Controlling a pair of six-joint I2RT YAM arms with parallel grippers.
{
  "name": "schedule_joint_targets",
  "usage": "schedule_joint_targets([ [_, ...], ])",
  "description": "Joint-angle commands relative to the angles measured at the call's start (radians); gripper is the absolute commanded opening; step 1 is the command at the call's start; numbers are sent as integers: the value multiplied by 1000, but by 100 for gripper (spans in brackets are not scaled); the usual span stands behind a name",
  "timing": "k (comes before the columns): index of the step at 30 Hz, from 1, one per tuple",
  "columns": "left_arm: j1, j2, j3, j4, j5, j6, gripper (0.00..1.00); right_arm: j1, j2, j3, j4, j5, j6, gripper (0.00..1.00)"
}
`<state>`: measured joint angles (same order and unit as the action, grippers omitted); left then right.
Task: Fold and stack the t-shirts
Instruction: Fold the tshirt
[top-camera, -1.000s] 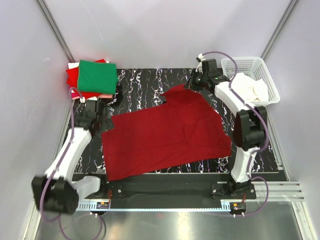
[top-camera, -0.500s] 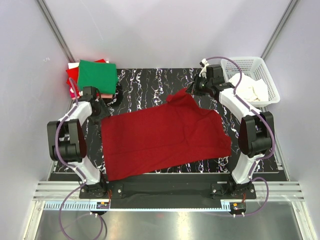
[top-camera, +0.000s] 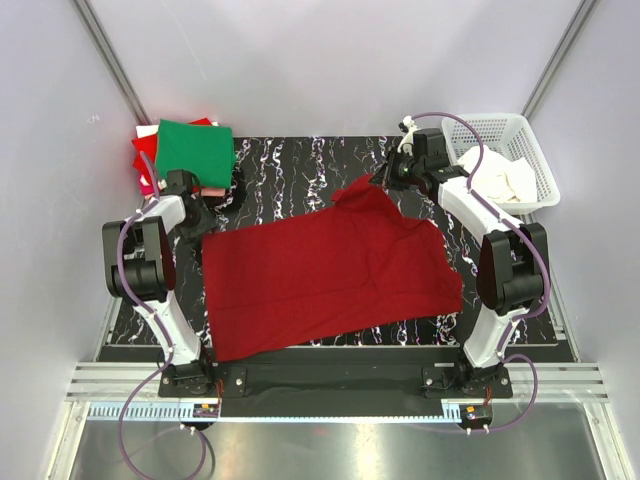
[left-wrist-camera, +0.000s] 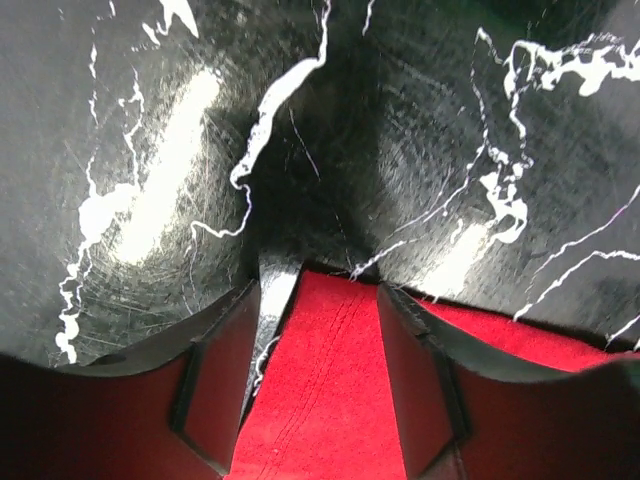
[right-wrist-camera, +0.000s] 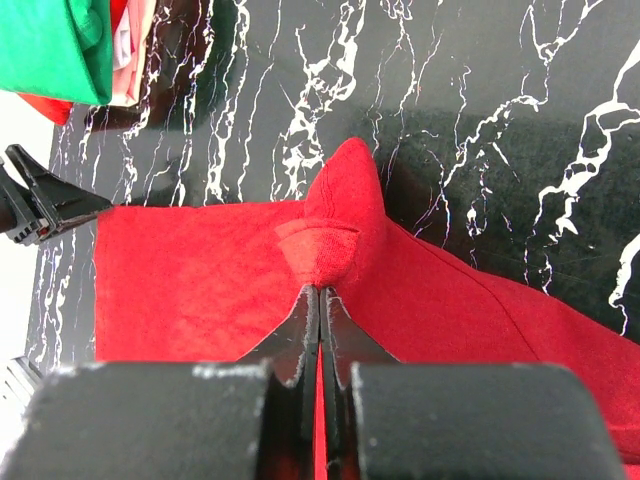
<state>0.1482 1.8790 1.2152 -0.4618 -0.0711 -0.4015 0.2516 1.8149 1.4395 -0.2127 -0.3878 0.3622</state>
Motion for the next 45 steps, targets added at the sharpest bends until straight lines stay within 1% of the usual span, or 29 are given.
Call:
schedule_joint_targets([
  [1, 4, 28, 12, 31, -35, -19, 52, 0, -49, -1, 47, -26, 0, 0],
  [3, 4, 29, 17, 29, -30, -17, 46, 0, -46, -2, 47, -25, -5, 0],
  [4, 4, 31, 15, 31, -24, -16, 37, 0, -43, -4, 45, -23, -5, 0],
  [5, 2, 31, 15, 32, -19, -14, 33, -2, -39, -4, 45, -19, -6, 0],
  [7, 4, 26, 9, 43, 1, -17, 27, -2, -35, -4, 39, -16, -12, 0],
  [10, 2, 20, -8, 60, 19, -22, 23, -6, -32, -8, 33, -6, -22, 0],
  [11, 2, 20, -11, 60, 25, -25, 19, -8, -31, -11, 33, -5, -20, 0],
  [13, -4, 14, -16, 64, 30, -25, 17, -12, -31, -19, 33, -2, -20, 0],
  [15, -9, 0, -20, 61, 18, -20, 11, -15, -29, -21, 33, -3, -22, 0],
  [16, -12, -3, -20, 61, 14, -19, 7, -18, -29, -24, 35, -2, -20, 0],
  [17, -13, -9, -19, 58, 13, -13, 0, -18, -29, -22, 35, -2, -19, 0],
  [21, -16, -40, -16, 43, 10, -7, 0, -26, -35, -22, 36, -3, -14, 0],
  [24, -18, -73, -2, 23, 24, -3, 0, -38, -34, 19, 24, 3, -2, 0],
  [27, -18, -81, 62, -26, 43, 1, 0, -75, 0, 80, 3, -23, 29, 0],
  [28, -18, -80, 110, -43, 53, 3, 0, -83, 29, 134, -8, -35, 35, 0],
  [31, -18, -67, 179, -90, 65, 7, 0, -121, 92, 235, -50, -65, 64, 0],
  [33, -18, -54, 234, -107, 103, 13, 0, -130, 116, 287, -66, -68, 69, 0],
  [39, -21, -15, 355, -149, 134, 49, 0, -135, 170, 375, -99, -40, 37, 0],
  [42, -24, -12, 365, -158, 149, 64, 0, -137, 176, 392, -109, -39, 20, 0],
  [44, -24, -20, 353, -149, 165, 76, 0, -135, 156, 374, -96, -43, 15, 0],
  [45, -24, -24, 340, -146, 171, 81, 0, -135, 143, 339, -87, -46, 11, 0],
])
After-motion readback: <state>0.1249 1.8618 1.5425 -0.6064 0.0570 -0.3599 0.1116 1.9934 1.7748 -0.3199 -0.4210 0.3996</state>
